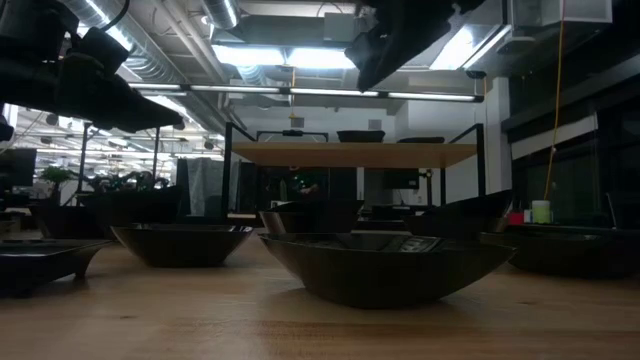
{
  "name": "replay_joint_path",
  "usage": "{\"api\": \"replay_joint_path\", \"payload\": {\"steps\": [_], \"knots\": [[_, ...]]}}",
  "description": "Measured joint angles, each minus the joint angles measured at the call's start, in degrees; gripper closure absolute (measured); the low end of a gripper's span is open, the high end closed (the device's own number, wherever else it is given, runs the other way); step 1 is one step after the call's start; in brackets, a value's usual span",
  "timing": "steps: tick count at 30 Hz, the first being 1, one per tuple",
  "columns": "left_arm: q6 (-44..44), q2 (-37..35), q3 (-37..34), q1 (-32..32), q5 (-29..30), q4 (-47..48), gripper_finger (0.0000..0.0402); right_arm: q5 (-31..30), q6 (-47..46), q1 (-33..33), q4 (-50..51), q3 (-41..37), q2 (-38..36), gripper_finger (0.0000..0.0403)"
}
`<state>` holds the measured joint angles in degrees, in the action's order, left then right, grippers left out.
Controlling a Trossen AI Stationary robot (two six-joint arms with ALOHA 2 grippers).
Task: Pick & Place Mini shaped plates
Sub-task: Stack the leaf-shaped plate on top of the leaf-shaped plate on the shelf
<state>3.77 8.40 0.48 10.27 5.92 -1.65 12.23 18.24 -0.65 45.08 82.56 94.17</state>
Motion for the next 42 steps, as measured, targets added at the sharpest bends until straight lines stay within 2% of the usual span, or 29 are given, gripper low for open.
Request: {"api": "replay_joint_path", "payload": {"steps": [28, 37, 42], "knots": [[0.0, -0.02, 0.01, 0.01, -0.01, 0.0, 0.0297, -0.02, -4.22, -7.76, -1.45, -0.15, -0.03, 0.0201], [0.0, 0.0, 0.0, -0.01, 0.01, 0.0, 0.0297, -0.09, -2.33, -11.43, -5.97, -5.73, -0.07, 0.0201], [0.0, 0.0, -0.01, -0.01, 0.01, 0.0, 0.0297, -0.16, 1.54, -12.55, -15.29, -11.26, -0.09, 0.0201]]}}
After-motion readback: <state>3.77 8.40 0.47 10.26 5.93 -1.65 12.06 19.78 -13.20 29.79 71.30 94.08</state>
